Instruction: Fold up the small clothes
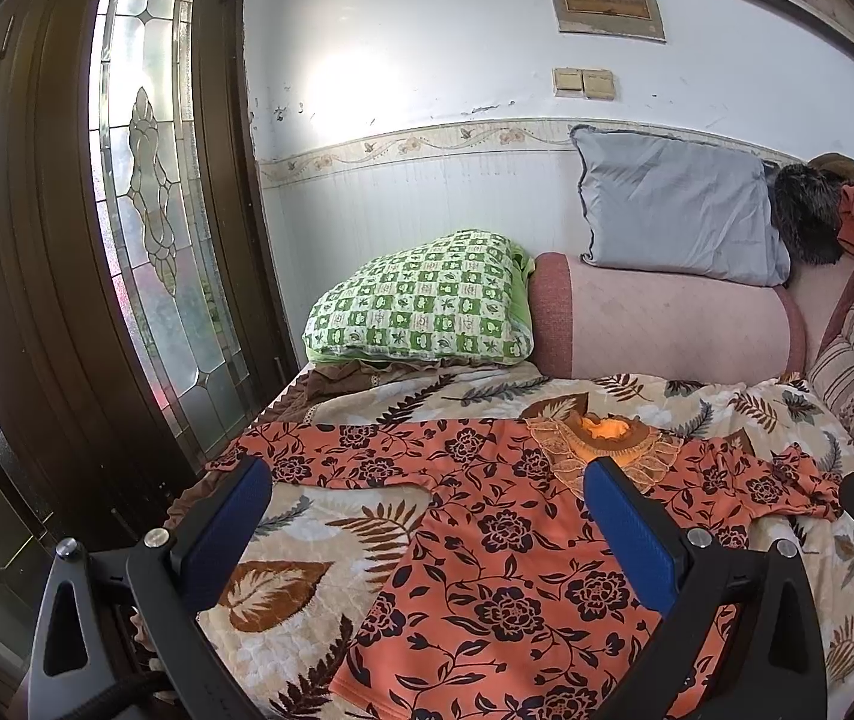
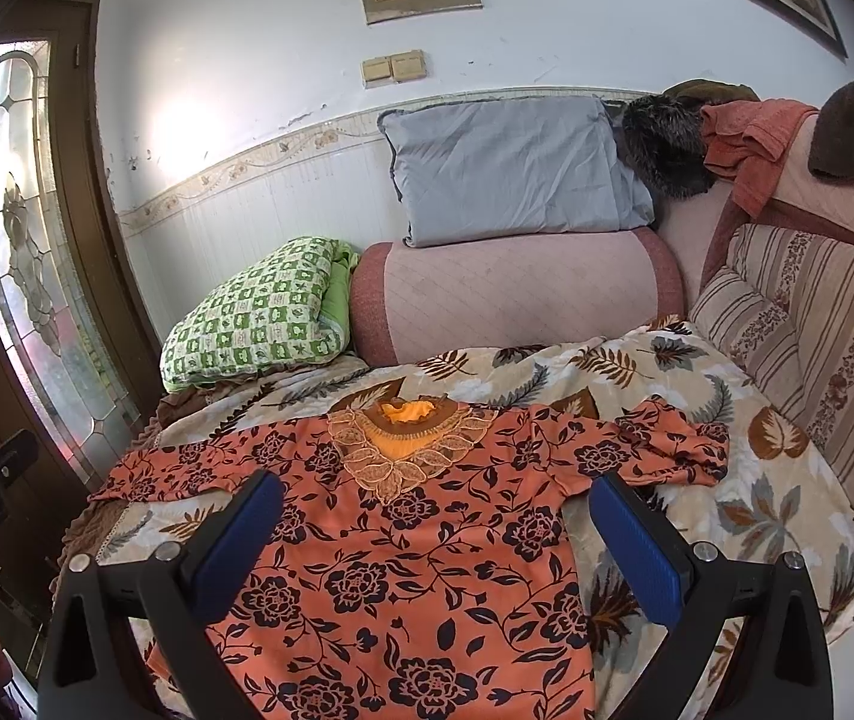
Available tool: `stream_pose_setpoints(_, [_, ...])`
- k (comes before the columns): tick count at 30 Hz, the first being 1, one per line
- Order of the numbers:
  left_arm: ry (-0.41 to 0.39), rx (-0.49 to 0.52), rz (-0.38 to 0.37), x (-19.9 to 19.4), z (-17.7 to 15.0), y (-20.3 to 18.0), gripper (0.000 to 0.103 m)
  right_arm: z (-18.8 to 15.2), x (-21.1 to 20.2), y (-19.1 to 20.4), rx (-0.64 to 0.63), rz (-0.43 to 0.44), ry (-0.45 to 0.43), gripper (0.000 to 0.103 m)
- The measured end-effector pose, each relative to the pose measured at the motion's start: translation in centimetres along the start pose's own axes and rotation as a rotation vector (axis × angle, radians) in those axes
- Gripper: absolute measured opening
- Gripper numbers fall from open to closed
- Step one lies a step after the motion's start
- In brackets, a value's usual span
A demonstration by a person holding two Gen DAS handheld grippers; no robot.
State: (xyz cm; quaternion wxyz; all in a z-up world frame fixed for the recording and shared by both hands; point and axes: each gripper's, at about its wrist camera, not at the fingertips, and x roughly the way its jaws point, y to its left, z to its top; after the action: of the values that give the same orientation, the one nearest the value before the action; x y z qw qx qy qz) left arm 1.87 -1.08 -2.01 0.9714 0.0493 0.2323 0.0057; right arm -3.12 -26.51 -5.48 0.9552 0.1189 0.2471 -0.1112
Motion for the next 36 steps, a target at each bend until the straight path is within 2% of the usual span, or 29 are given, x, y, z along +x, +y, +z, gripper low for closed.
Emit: stream_pose_setpoints(36, [-0.004,0.040,0.002,-0.8,0.3,-1.7,0.103,-0.2,-0.1,-1.5,0.026,0.009,0.000,0.103])
